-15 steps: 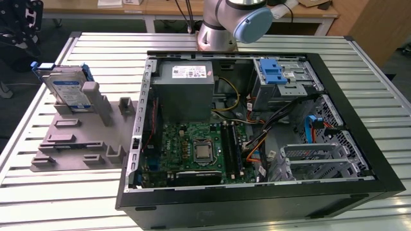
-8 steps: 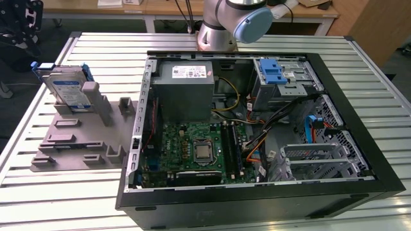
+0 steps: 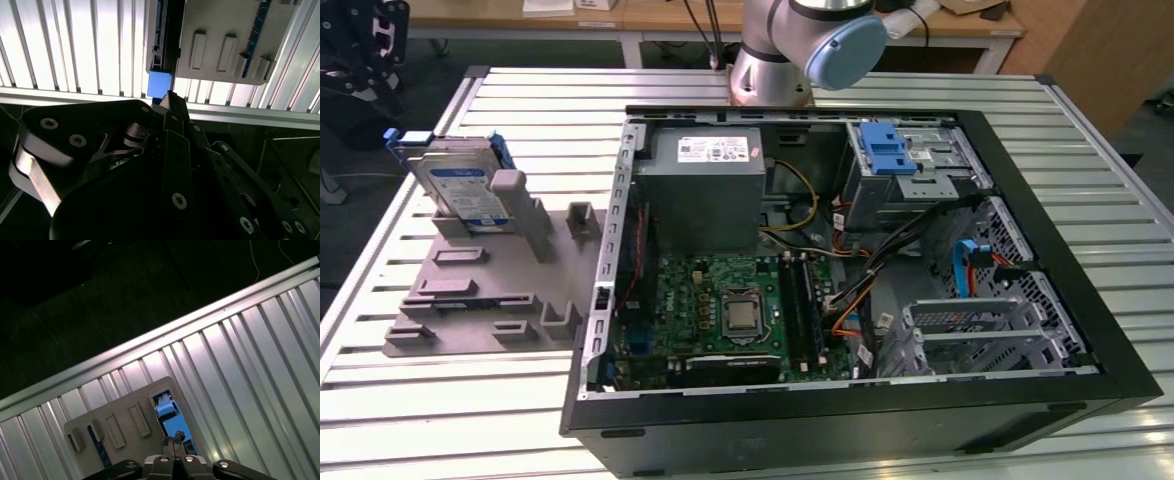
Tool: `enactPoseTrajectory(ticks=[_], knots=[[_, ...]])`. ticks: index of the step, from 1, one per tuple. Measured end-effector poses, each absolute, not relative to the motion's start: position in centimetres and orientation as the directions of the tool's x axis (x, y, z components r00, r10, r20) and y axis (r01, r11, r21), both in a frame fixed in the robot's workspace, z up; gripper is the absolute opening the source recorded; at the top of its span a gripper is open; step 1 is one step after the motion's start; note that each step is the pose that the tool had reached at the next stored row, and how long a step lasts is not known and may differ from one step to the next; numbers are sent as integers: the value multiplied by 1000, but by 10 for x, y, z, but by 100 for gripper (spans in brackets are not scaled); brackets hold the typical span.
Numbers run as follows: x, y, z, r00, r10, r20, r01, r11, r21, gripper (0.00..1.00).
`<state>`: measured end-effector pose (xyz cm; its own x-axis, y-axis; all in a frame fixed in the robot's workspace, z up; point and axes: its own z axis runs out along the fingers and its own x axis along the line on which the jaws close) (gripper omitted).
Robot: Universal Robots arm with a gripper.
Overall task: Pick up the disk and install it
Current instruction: 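Pick up the disk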
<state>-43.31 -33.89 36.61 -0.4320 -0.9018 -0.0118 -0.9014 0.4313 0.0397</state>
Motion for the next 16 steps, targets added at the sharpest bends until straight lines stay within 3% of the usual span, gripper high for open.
enactPoseTrajectory(ticks=[16], knots=[[-433,-339,366,-410,-912,-12,-911,410,39,11]])
